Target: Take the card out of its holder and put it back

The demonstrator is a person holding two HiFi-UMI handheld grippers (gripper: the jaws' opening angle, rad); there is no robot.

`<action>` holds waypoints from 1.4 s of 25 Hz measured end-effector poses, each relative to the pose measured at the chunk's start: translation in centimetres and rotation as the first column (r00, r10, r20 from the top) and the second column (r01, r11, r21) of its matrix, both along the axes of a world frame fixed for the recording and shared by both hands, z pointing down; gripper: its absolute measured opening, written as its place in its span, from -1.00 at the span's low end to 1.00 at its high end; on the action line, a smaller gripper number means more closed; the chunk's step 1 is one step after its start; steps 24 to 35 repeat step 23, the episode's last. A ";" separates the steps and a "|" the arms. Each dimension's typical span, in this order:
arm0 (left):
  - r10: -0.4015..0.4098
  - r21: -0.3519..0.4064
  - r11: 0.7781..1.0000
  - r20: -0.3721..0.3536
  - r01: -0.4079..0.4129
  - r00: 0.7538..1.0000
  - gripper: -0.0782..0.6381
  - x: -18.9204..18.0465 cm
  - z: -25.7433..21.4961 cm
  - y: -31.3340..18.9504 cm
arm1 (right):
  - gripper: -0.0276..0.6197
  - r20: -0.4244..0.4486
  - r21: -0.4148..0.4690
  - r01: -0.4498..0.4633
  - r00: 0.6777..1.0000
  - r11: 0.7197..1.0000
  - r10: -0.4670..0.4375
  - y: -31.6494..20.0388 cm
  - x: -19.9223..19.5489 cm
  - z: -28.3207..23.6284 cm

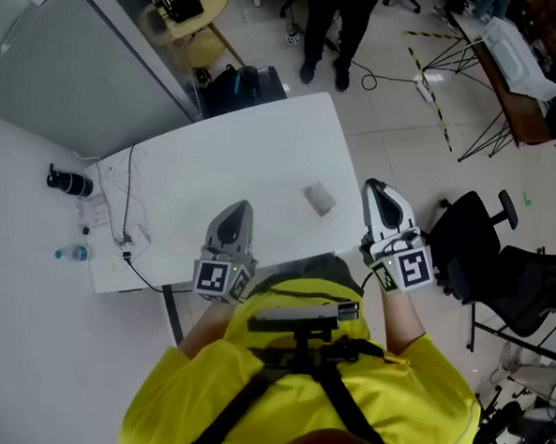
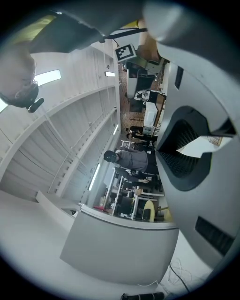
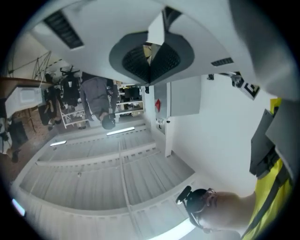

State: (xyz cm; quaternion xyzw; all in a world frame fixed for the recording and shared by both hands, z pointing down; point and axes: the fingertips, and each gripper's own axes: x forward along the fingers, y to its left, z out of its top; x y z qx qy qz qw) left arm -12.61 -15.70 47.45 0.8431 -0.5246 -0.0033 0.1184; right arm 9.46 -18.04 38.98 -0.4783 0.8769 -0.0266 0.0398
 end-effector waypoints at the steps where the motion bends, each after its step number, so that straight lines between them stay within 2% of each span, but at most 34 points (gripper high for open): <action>1: 0.004 0.007 1.000 -0.002 -0.004 1.000 -0.77 0.1 -0.2 0.0 | -0.90 0.013 0.020 0.011 1.000 1.000 -0.011 0.4 -0.2 -1.2; 4: 0.020 0.030 0.999 0.009 -0.020 1.000 -0.77 0.5 -0.7 -0.6 | -0.90 0.001 0.052 0.026 1.000 0.998 -0.026 1.0 -0.9 -2.3; 11: 0.035 0.044 0.998 0.014 -0.035 0.999 -0.77 0.9 -1.2 -1.0 | -0.90 0.063 -0.044 0.031 0.998 0.999 -0.028 1.3 -1.0 0.8; 23: 0.022 0.026 0.999 0.019 -0.023 1.000 -0.77 -0.5 -0.8 -1.5 | -0.90 0.064 -0.068 0.058 0.996 0.996 -0.054 0.4 -3.1 2.1; 35: 0.022 0.026 0.999 0.019 -0.023 1.000 -0.77 -0.5 -0.8 -1.5 | -0.90 0.064 -0.068 0.058 0.996 0.996 -0.054 0.4 -3.1 2.1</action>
